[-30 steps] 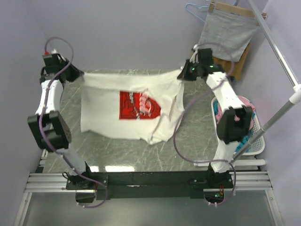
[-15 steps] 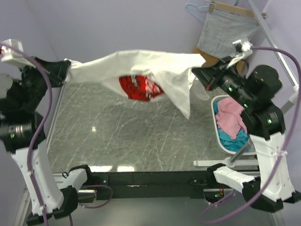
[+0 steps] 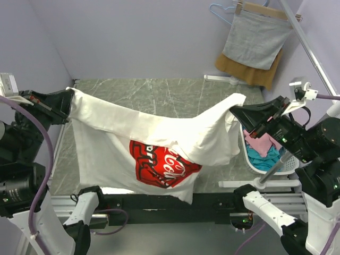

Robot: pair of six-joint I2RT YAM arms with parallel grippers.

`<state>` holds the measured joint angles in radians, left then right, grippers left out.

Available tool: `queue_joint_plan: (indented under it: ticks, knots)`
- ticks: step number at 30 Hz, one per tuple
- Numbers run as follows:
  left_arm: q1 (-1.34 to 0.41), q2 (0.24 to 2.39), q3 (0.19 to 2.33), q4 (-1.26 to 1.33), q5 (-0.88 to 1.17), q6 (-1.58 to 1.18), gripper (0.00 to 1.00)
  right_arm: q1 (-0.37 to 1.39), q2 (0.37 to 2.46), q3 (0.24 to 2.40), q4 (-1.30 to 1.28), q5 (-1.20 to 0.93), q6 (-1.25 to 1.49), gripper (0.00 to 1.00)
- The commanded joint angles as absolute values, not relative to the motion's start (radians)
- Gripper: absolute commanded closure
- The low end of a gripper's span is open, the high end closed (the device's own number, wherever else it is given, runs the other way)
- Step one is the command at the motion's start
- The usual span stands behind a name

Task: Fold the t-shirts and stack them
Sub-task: Fold the flattened tshirt in 1/3 of the way

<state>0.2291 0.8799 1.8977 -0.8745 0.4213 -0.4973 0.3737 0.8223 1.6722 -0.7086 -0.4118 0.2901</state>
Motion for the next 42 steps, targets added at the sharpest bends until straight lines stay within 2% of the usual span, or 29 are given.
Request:
queue_joint_plan:
  ticks: [1,7,11,15,19,24,28,30,31,32,33,34,35,37,38,39,42]
  knots:
    - [0.226,0.882,1.751,-0.858,0.255,-0.494,0.99,0.379,0.949,1.568,-0.641,-0.328,0.287,1.00]
    - [0.227,0.940,1.381,-0.605,0.210,-0.535,0.99,0.359,1.210,1.396,-0.460,-0.219,0.314,1.00]
    - [0.227,1.038,1.139,-0.413,0.178,-0.577,0.99,0.330,1.397,1.378,-0.350,-0.192,0.324,1.00]
    - [0.227,1.233,1.003,-0.145,0.143,-0.675,0.99,0.275,1.615,1.446,-0.275,-0.206,0.357,1.00]
    - [0.224,1.446,1.038,-0.069,0.115,-0.683,0.99,0.226,1.913,1.647,-0.314,-0.210,0.357,1.00]
    - [0.222,1.725,1.212,-0.026,0.123,-0.681,0.99,0.190,2.243,2.041,-0.448,-0.227,0.345,1.00]
    - [0.224,1.873,1.349,0.040,0.144,-0.672,0.99,0.172,2.387,2.268,-0.512,-0.198,0.345,0.99]
    - [0.224,1.957,1.414,0.032,0.147,-0.652,0.99,0.161,2.413,2.329,-0.508,-0.193,0.370,0.91]
    - [0.224,1.988,1.489,0.012,0.124,-0.644,0.99,0.149,2.427,2.330,-0.499,-0.202,0.376,0.79]
    - [0.224,2.017,1.524,0.003,0.109,-0.641,0.89,0.146,2.433,2.324,-0.486,-0.209,0.383,0.57]
    - [0.224,2.073,1.555,-0.035,0.094,-0.629,0.70,0.141,2.434,2.315,-0.480,-0.201,0.393,0.41]
    - [0.225,2.104,1.636,-0.073,0.080,-0.620,0.57,0.137,2.428,2.309,-0.480,-0.192,0.390,0.36]
    - [0.224,2.133,1.678,-0.124,0.016,-0.614,0.47,0.138,2.419,2.275,-0.474,-0.167,0.391,0.36]
    - [0.224,2.169,1.732,-0.219,-0.035,-0.610,0.43,0.137,2.340,2.196,-0.430,-0.135,0.380,0.32]
    - [0.224,2.155,1.717,-0.219,-0.095,-0.611,0.36,0.138,2.304,2.101,-0.376,-0.118,0.380,0.32]
    - [0.225,2.105,1.685,-0.201,-0.104,-0.609,0.23,0.138,2.237,2.053,-0.348,-0.109,0.376,0.30]
    - [0.224,1.993,1.571,-0.111,-0.068,-0.595,0.16,0.138,2.157,1.970,-0.324,-0.084,0.359,0.28]
